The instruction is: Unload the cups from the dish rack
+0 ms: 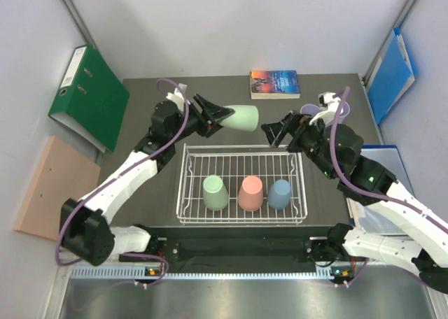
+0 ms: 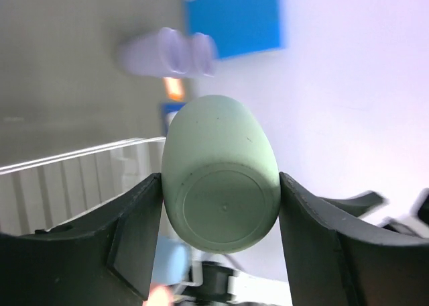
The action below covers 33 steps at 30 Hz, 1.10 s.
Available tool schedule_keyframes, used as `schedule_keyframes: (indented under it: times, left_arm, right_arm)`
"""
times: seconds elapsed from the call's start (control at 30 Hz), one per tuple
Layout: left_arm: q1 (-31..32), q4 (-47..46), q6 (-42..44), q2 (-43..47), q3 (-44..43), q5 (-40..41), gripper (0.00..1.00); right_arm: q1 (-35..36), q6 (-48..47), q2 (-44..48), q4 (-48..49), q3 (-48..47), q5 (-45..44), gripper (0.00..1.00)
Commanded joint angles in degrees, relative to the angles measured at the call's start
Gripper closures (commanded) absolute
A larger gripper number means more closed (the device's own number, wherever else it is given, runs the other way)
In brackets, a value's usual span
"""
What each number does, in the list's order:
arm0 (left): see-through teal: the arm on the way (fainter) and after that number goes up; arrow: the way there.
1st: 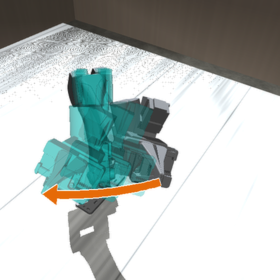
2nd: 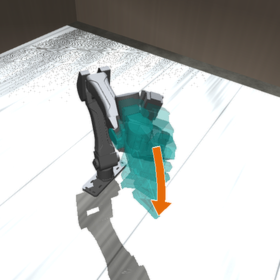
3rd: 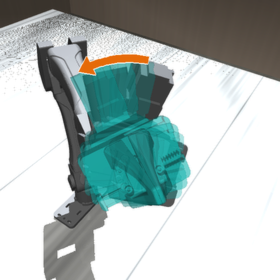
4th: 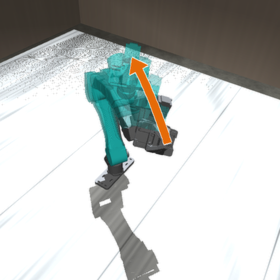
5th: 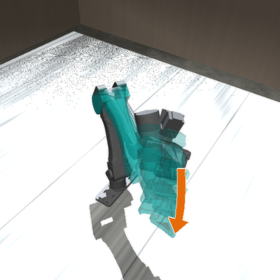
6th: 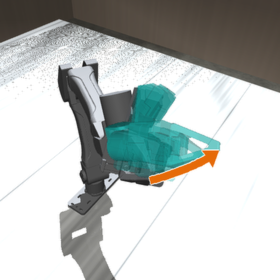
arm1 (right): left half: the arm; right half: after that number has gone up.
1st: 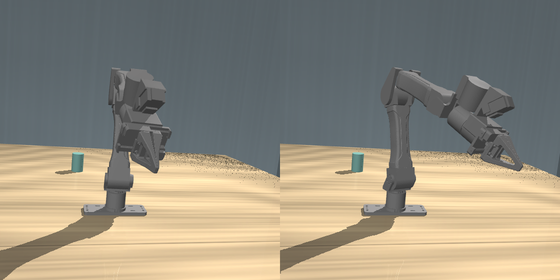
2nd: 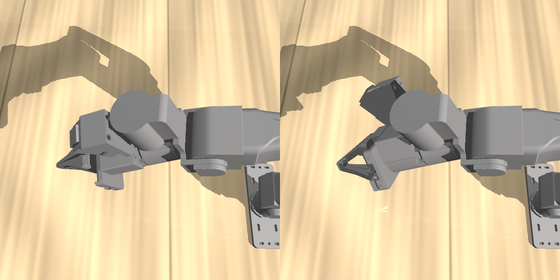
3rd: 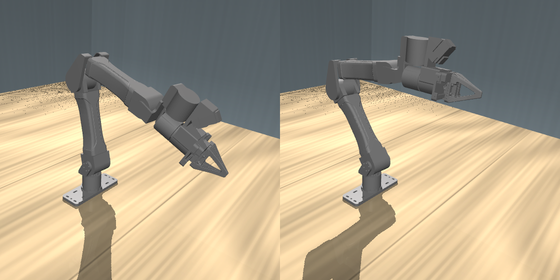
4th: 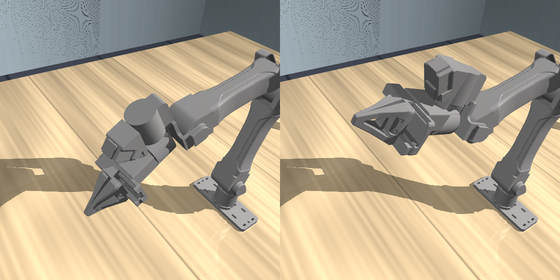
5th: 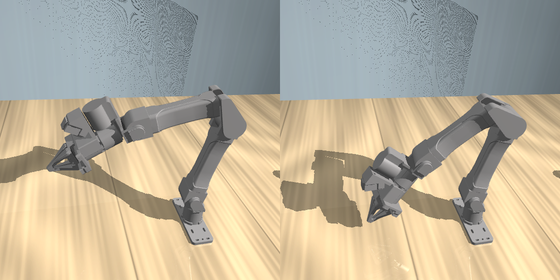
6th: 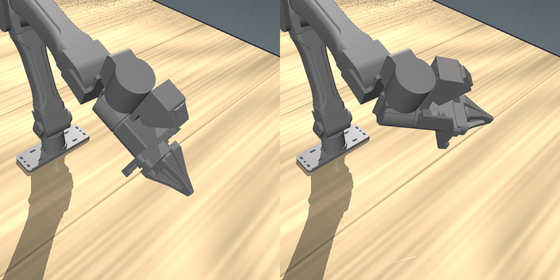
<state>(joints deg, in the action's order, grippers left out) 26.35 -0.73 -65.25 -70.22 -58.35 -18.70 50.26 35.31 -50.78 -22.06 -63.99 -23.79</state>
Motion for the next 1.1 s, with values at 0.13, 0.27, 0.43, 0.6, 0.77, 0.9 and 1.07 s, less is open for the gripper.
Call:
schedule_keyframes:
  times: [0.13,0.27,0.43,0.6,0.77,0.9,1.07]
  left_arm:
    - [-0.6,-50.06,-26.94,-9.23,3.59,-20.14,1.0]
    - [-0.51,-49.89,-26.86,-9.33,3.77,-20.15,1.0]
    - [-0.07,-49.45,-26.94,-9.33,3.42,-20.85,1.0]
    - [0.72,-48.93,-26.68,-8.89,4.12,-21.12,1.0]
    - [0.81,-47.96,-26.24,-7.66,4.56,-21.2,1.0]
    - [0.9,-47.87,-26.24,-7.57,4.82,-21.29,1.0]
    - [0.9,-46.73,-25.27,-7.74,4.82,-21.64,1.0]
  right_arm:
    - [-0.87,-2.0,0.77,5.28,-4.04,7.53,0.06]
    - [-0.95,-2.87,0.08,5.01,-4.13,8.23,0.07]
    - [-1.13,-4.28,-1.94,5.54,-5.36,9.73,0.07]
    - [-1.92,-5.69,-4.58,7.29,-7.38,9.9,0.07]
    - [-4.02,-6.66,-7.39,8.97,-8.7,12.36,0.17]
    - [-4.99,-6.31,-8.8,10.2,-8.79,14.65,0.44]
    - [-5.61,-5.95,-10.03,9.59,-8.88,15.18,0.71]
